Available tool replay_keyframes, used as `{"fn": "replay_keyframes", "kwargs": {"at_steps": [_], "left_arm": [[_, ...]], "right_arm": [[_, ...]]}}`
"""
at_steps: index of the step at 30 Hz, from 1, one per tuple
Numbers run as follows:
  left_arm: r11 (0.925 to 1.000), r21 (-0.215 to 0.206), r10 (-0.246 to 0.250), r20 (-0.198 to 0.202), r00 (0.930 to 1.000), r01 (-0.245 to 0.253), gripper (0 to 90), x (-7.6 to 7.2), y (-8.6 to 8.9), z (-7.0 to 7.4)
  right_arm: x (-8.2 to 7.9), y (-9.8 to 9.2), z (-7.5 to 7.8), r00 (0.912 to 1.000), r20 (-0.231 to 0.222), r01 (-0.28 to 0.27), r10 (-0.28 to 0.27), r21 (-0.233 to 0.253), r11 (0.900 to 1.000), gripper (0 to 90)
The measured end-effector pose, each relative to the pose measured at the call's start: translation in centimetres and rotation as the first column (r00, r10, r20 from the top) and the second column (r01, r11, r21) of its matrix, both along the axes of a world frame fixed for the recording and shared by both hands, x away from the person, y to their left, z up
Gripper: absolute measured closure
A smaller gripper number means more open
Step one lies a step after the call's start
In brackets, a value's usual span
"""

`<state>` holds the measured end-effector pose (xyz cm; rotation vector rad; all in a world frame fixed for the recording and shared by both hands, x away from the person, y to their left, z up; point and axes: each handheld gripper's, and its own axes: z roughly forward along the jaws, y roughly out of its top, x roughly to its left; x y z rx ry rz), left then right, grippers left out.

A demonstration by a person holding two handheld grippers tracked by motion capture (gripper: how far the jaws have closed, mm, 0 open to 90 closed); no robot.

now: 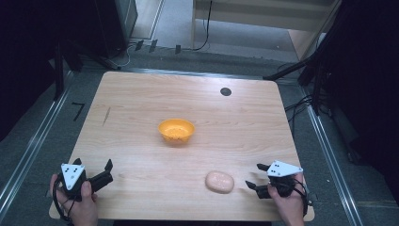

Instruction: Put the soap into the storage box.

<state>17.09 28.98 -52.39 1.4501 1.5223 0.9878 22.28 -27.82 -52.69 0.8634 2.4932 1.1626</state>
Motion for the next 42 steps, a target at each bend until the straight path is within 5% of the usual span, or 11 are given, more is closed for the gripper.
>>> {"fn": "replay_keyframes", "kwargs": {"at_steps": [12,25,42], "left_arm": [[0.9999,0.01,-0.006,-0.02,0.9998,0.006,0.0,0.1,-0.1,0.0],[0.9997,0.012,-0.02,-0.027,0.9994,0.02,0.0,0.2,-0.1,0.0],[0.9995,0.019,-0.026,-0.032,0.9991,0.027,0.0,0.3,-0.2,0.0]], "right_arm": [[0.9,1.4,1.1,0.9922,-0.035,-0.122,0.12,-0.093,0.988,21.9],[1.8,3.4,2.3,0.9779,-0.084,-0.203,0.191,-0.158,0.966,21.3],[2.6,6.1,2.7,0.9481,-0.149,-0.31,0.281,-0.243,0.919,21.5]]}}
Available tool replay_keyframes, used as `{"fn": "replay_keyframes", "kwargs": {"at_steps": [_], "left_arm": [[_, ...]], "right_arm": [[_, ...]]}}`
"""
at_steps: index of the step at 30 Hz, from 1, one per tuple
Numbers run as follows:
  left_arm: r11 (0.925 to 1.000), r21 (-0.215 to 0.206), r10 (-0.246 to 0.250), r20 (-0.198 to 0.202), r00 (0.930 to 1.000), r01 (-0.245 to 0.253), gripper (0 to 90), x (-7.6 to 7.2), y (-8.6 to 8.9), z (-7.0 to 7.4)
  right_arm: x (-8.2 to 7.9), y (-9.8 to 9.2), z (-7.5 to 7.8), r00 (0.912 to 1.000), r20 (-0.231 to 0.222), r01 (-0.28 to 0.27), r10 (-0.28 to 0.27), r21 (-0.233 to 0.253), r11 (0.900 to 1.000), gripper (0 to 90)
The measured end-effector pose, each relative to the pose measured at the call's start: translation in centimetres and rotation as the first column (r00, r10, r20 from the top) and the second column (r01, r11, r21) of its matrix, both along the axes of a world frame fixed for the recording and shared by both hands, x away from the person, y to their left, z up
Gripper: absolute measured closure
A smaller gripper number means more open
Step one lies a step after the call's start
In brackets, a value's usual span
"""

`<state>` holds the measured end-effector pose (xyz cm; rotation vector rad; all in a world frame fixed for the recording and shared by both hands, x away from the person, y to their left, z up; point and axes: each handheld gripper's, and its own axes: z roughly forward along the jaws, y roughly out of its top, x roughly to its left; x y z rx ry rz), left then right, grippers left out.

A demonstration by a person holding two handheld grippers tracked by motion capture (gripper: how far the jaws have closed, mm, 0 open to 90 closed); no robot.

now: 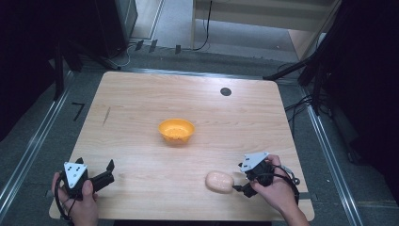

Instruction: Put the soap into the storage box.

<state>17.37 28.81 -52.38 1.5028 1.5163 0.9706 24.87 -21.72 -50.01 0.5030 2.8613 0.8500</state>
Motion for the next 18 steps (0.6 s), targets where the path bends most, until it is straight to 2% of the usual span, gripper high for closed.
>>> {"fn": "replay_keyframes", "kwargs": {"at_steps": [12,18], "left_arm": [[1.0,0.005,-0.003,-0.001,1.0,0.003,0.0,0.0,-0.1,0.0],[1.0,0.008,-0.004,-0.005,1.0,0.004,0.0,0.0,-0.1,0.0]], "right_arm": [[0.0,2.0,0.1,0.9971,-0.051,-0.058,0.057,-0.017,0.998,21.3],[-0.1,3.0,0.1,0.9959,-0.062,-0.068,0.067,-0.024,0.997,20.6]]}}
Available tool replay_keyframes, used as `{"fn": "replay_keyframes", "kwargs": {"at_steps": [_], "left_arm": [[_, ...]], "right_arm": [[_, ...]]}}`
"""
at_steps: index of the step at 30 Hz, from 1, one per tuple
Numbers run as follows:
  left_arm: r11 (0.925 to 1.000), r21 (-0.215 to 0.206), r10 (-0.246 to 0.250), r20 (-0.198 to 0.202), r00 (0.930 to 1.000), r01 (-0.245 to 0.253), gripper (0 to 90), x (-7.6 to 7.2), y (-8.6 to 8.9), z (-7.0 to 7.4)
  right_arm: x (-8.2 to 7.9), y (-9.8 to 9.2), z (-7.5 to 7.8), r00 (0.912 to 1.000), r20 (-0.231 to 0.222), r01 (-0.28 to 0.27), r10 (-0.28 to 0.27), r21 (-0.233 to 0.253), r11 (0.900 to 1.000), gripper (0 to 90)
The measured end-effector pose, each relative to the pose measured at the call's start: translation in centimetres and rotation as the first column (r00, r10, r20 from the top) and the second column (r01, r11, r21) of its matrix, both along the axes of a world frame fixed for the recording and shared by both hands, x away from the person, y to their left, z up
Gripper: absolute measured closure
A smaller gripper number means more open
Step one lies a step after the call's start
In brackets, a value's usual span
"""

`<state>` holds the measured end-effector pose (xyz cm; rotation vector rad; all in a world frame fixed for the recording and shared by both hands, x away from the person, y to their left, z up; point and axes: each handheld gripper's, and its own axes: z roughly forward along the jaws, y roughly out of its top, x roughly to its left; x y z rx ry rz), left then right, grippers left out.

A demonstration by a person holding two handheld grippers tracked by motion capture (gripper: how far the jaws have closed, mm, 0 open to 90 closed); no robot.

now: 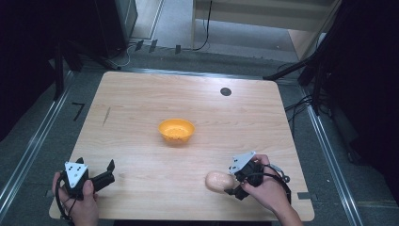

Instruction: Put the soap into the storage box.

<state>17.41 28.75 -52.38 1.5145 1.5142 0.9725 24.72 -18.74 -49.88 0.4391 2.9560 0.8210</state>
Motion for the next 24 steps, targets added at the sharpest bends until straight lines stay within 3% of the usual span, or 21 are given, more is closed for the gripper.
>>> {"fn": "replay_keyframes", "kwargs": {"at_steps": [7,24], "left_arm": [[1.0,0.006,-0.004,-0.001,1.0,0.004,0.0,0.0,0.0,0.0],[0.9997,0.022,-0.007,-0.004,1.0,0.008,0.0,0.0,-0.3,0.0]], "right_arm": [[0.1,1.0,-0.4,0.9999,-0.013,-0.005,0.005,-0.018,1.0,20.7],[0.4,2.2,-1.0,0.9994,-0.033,-0.011,0.01,-0.043,0.999,30.3]]}}
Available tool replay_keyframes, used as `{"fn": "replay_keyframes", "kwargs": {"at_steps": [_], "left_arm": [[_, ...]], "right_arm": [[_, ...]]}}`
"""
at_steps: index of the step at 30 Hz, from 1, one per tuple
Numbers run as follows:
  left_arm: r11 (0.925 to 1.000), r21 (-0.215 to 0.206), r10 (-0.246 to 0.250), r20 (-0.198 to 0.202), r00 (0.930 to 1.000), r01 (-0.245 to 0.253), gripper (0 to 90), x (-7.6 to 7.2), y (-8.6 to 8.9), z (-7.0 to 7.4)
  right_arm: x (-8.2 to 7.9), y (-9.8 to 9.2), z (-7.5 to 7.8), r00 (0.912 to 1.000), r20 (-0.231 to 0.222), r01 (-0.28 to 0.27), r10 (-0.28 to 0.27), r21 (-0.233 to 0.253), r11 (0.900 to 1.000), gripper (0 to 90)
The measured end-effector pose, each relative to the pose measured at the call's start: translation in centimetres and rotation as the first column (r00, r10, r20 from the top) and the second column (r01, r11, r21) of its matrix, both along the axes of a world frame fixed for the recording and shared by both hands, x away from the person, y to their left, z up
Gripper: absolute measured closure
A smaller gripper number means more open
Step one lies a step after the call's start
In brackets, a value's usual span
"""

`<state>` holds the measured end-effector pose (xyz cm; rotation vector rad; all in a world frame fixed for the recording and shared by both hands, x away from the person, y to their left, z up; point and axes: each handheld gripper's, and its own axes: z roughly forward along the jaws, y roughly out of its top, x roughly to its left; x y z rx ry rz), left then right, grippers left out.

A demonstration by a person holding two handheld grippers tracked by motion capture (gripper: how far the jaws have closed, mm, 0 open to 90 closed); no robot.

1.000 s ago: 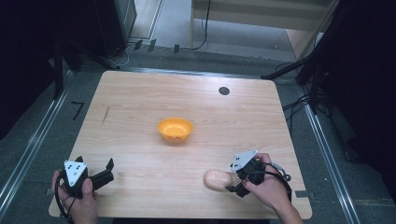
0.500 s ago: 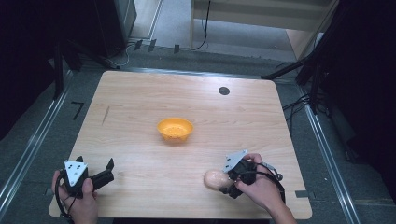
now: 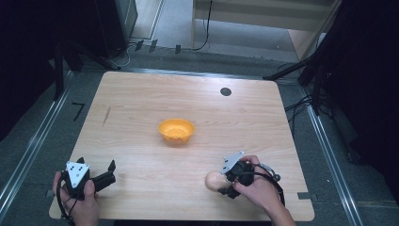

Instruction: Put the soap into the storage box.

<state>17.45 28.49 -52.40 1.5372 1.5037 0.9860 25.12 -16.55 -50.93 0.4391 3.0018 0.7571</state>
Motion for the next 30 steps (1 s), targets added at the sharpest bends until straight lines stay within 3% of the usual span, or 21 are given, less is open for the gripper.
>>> {"fn": "replay_keyframes", "kwargs": {"at_steps": [17,25,30], "left_arm": [[0.9998,0.017,-0.003,-0.001,1.0,0.003,0.0,0.05,-0.2,-0.01],[0.9998,0.02,-0.001,-0.004,1.0,0.001,0.0,0.05,-0.2,-0.01],[0.9998,0.019,0.0,-0.004,1.0,0.0,0.0,0.07,-0.22,-0.01]], "right_arm": [[0.13,0.76,-0.51,0.9999,-0.014,-0.009,0.008,-0.043,0.999,32.7],[-0.17,0.96,-0.6,0.9991,0.031,-0.027,0.029,-0.062,0.998,32.7],[-0.22,0.87,-0.64,0.9985,0.036,-0.039,0.041,-0.055,0.998,32.7]]}}
